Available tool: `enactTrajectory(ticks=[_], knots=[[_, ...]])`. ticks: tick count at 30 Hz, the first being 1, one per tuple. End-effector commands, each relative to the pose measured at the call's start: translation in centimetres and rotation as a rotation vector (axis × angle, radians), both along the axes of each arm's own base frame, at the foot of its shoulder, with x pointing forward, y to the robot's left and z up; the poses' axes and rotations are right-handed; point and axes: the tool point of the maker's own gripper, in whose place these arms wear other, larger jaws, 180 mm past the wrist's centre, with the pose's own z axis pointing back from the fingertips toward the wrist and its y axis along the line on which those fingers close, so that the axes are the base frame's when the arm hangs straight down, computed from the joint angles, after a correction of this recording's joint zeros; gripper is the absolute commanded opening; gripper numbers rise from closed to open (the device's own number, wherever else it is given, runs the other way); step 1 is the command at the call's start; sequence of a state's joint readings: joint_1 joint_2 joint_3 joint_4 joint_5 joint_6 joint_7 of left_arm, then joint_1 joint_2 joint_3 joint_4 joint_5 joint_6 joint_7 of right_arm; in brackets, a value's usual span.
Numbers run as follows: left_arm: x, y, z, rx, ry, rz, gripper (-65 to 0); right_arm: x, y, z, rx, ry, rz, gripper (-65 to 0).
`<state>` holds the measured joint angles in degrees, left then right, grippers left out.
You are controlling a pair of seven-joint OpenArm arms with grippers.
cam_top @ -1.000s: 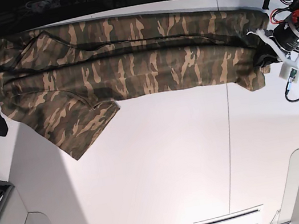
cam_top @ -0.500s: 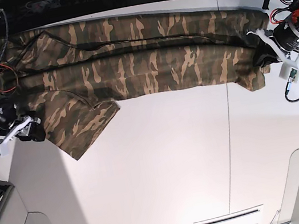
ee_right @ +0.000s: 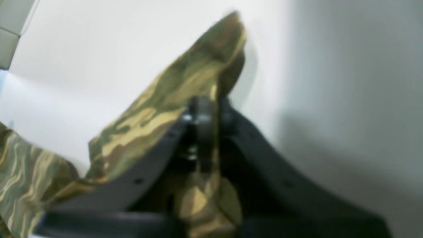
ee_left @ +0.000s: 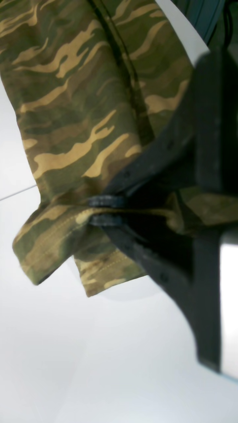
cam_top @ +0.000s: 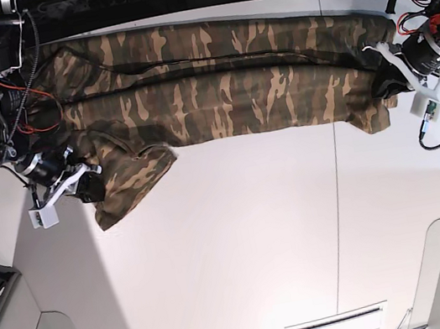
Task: Fold the T-shirt properly
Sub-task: 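Tuck the loose sleeve end under with the right gripper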
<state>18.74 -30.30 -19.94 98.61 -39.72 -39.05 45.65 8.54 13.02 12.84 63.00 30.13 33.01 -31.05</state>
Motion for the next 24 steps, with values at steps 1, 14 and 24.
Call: enactTrajectory(ticks=[1, 14, 24], knots=[[0.7, 0.1, 1.3, 0.003, -0.043, -0.015, -65.0, 0.6, -0.5, 0.8, -0.028, -0.014, 0.007, -65.0], [0.3, 0.4, 1.1, 0.028, -0.010, -0.020, -65.0, -3.1, -1.6, 9.3, -0.098, -0.090, 0.090, -65.0], [0.6, 0.2, 4.1, 0.017, -0.051, -0.027, -65.0, -11.7, -3.8, 11.3, -0.092, -0.095, 0.027, -65.0]])
